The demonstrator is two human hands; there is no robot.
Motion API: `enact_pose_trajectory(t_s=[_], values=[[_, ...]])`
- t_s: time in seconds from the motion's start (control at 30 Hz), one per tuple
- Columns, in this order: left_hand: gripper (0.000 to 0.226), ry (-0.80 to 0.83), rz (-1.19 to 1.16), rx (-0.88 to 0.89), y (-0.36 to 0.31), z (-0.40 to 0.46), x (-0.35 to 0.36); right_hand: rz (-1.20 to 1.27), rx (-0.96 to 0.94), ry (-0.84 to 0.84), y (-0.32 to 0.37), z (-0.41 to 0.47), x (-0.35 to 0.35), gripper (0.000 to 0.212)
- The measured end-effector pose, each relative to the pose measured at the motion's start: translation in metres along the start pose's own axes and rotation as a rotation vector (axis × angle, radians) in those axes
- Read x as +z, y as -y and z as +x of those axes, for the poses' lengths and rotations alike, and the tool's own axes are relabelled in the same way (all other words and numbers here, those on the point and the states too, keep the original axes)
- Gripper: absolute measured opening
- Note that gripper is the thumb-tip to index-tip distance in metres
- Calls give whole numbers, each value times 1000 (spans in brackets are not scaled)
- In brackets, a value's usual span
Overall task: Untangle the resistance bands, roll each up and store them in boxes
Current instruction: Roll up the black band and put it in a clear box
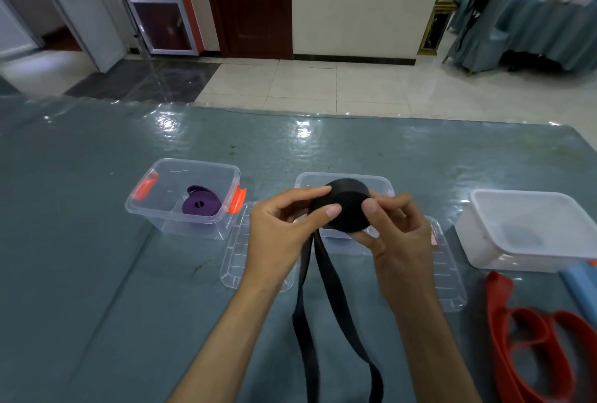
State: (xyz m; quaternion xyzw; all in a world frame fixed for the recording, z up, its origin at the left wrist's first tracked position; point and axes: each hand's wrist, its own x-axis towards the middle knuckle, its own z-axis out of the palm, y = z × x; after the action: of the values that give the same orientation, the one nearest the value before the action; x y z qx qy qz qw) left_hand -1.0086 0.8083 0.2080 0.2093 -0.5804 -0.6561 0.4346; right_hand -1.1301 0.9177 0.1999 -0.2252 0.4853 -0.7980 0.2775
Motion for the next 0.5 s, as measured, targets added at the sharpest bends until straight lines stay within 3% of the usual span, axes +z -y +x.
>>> enact_pose_trajectory(t_s=[0.13,0.33,0.5], values=[[26,-138,123,19,9,-8,5,-150,-51,-18,-2,-2,-3,36],[28,-16,105,12,10,-8,-2,0,-14,19,-8,-2,-5,29],[23,-123,68,29,8,-6,2,-138,-51,87,-9,-2,-13,21]])
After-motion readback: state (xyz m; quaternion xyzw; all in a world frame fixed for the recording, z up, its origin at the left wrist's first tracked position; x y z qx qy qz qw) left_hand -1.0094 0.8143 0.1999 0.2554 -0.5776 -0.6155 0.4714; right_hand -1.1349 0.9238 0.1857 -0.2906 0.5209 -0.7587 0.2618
